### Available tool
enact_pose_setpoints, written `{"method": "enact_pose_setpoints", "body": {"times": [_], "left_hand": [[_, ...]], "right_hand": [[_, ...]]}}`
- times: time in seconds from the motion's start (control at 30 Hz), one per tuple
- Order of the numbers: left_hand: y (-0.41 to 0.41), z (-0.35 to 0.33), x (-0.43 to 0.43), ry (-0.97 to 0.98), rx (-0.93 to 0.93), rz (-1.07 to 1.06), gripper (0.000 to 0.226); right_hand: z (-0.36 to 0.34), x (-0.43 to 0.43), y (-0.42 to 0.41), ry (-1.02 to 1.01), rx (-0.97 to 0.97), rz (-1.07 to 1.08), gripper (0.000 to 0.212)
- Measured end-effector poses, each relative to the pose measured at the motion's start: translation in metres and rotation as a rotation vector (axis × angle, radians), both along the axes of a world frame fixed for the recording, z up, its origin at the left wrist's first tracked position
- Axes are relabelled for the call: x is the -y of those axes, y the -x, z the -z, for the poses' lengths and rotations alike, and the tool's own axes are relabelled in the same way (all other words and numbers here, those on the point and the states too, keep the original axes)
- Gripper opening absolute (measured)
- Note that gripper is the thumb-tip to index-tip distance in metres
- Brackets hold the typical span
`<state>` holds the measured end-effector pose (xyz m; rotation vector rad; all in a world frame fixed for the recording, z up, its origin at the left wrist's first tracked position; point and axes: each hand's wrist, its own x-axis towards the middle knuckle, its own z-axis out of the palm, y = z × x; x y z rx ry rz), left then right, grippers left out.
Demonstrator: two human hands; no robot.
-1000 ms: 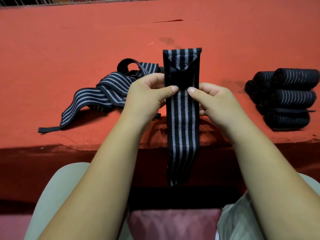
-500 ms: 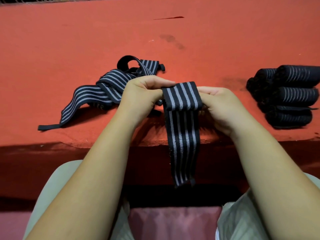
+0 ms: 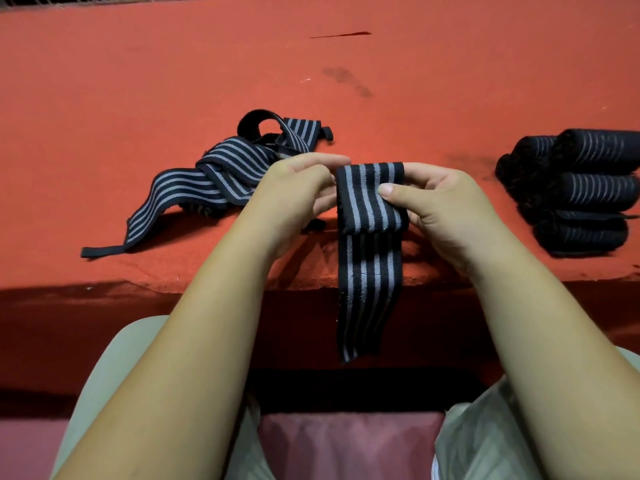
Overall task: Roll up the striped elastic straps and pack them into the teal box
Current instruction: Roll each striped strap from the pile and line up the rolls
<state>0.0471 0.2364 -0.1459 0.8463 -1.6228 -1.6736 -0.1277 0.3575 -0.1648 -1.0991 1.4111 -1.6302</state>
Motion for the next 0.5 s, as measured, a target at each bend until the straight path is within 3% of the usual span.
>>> {"method": "enact_pose_setpoints", "body": {"times": [0.1,0.2,0.5], "left_hand": [[-0.001,-0.003,-0.006,-0.048,0.081,0.142,0.027],[-0.005,0.002,-0.012,0.048,0.185,0.282,0.030],[0.005,0.014,-0.017,0.039,-0.043,0.130,0.023]], "right_hand": [[0.002,0.001,0.001,0.033,-0.022,0.079,0.026],[-0.001,-0.001,0.002,0.070,-0.014,0.120,0.029],[-0.003,-0.008,0.005,-0.202,-0.195,-0.018,0.026]]}}
